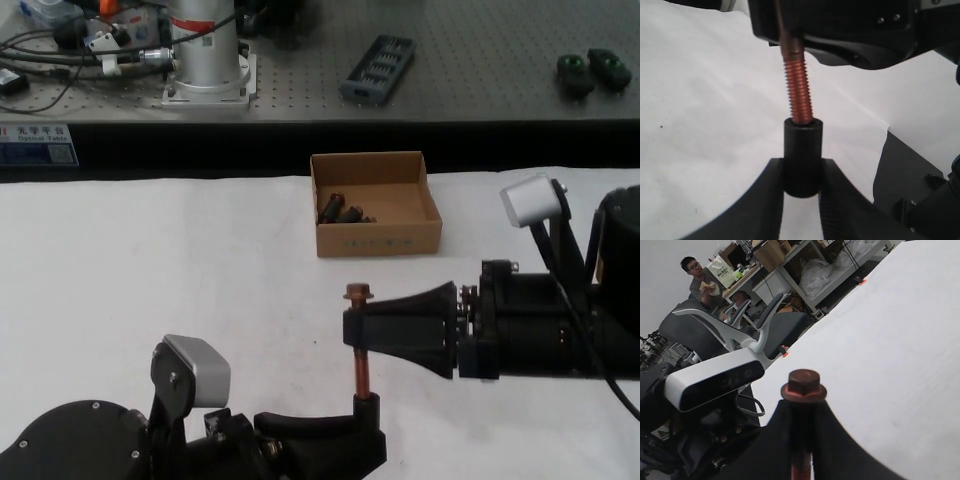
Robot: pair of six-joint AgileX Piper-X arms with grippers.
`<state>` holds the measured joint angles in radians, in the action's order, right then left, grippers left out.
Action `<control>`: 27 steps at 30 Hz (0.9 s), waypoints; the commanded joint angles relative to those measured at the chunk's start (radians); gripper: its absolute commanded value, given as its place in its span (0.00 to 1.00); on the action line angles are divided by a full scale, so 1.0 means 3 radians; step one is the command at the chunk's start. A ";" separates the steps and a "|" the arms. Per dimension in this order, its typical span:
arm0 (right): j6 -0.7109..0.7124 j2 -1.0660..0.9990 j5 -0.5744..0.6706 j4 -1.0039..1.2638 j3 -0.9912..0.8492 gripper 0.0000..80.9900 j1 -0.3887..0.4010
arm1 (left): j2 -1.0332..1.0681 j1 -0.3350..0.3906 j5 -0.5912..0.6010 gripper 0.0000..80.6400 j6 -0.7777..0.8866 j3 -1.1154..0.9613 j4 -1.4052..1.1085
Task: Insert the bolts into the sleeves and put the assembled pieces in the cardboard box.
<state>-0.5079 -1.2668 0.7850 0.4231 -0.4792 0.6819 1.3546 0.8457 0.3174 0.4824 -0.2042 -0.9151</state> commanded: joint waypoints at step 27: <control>-0.0039 0.0033 0.0208 0.0113 0.0088 0.02 -0.0016 | 0.0000 -0.0009 -0.0142 0.05 0.0731 -0.0043 -0.0071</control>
<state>-0.5156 -1.2668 0.7940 0.4469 -0.4540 0.6819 1.3575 0.8457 0.3035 0.6745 -0.2079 -0.9311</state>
